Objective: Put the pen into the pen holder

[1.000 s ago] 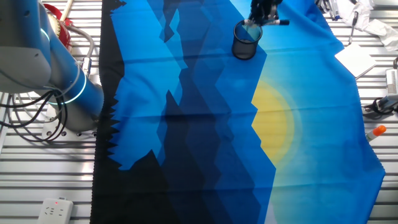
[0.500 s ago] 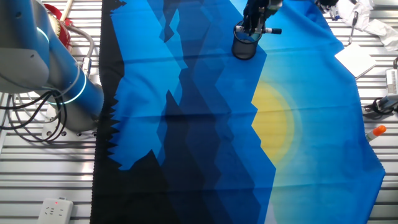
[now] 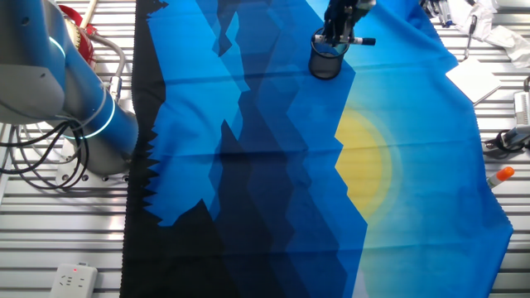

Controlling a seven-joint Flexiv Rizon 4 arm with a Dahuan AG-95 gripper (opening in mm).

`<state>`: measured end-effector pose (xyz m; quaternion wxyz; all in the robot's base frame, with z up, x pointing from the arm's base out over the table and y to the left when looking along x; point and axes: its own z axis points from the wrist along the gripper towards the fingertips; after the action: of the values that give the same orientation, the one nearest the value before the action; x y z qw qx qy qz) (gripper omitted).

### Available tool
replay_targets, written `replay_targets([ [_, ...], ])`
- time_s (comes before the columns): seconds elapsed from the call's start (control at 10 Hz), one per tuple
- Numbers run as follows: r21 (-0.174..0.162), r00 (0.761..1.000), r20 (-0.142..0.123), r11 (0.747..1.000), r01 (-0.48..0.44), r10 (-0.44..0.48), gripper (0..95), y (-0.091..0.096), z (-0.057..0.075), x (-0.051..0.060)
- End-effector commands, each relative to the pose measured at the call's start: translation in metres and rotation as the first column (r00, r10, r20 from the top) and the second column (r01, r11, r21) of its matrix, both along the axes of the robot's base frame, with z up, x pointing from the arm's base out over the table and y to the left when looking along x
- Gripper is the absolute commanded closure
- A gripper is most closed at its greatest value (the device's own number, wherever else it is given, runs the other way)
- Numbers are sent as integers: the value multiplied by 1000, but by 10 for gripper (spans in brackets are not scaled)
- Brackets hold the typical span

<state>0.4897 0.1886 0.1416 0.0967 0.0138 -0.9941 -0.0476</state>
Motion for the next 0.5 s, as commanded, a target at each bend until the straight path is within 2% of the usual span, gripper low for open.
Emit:
replay_targets([
  [0.1,-26,1000,9,1000,14,-13,950,0,0,2],
  [0.2,-34,1000,12,999,13,-12,950,0,0,2],
  [0.5,-84,999,29,996,36,-34,950,0,0,2],
])
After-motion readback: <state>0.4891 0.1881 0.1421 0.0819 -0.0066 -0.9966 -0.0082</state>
